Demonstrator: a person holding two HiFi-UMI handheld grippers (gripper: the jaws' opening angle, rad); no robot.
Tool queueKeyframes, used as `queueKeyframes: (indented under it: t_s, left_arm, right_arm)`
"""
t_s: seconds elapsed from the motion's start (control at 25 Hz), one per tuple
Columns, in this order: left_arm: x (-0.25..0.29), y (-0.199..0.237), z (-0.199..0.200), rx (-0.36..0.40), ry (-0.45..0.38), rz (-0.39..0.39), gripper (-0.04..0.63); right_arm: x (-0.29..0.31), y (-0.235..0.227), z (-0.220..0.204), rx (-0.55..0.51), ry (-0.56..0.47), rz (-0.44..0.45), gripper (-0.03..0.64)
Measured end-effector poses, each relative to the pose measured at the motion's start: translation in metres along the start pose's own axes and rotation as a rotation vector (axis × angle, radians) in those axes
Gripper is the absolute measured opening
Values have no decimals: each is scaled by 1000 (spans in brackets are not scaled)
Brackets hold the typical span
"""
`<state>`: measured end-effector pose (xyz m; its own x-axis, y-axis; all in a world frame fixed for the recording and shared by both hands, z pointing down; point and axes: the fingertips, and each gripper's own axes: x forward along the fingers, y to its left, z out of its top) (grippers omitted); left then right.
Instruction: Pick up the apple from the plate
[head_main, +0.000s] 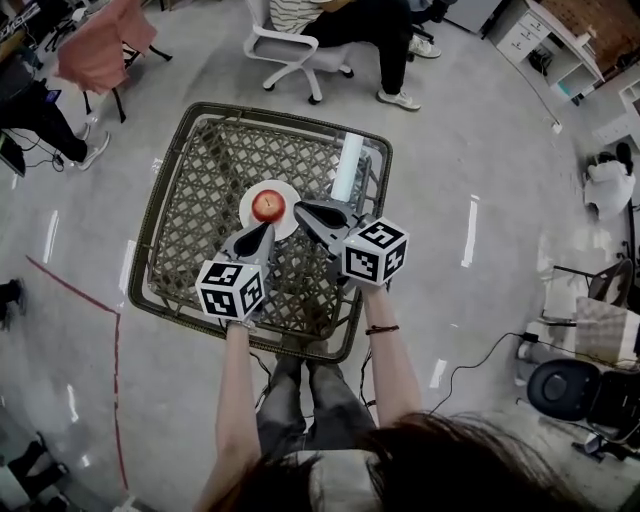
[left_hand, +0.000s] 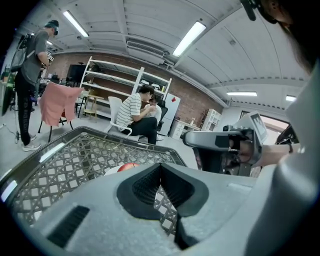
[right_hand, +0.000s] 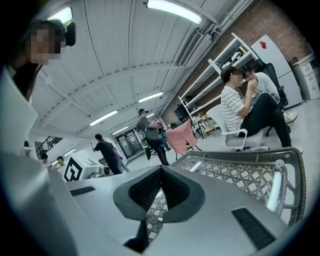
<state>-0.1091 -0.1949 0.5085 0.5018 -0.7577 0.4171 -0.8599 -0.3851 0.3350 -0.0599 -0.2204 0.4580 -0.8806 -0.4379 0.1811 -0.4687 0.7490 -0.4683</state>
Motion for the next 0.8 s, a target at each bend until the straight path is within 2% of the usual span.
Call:
queueKeyframes:
  t_s: [0.36, 0.8]
  left_arm:
    - [11, 25, -26, 20, 41, 57, 12]
    - [23, 39, -46, 39, 81, 75, 12]
  right_arm:
    - [11, -13, -30, 26, 27, -5, 9]
    - [17, -27, -57, 59, 47, -17, 9]
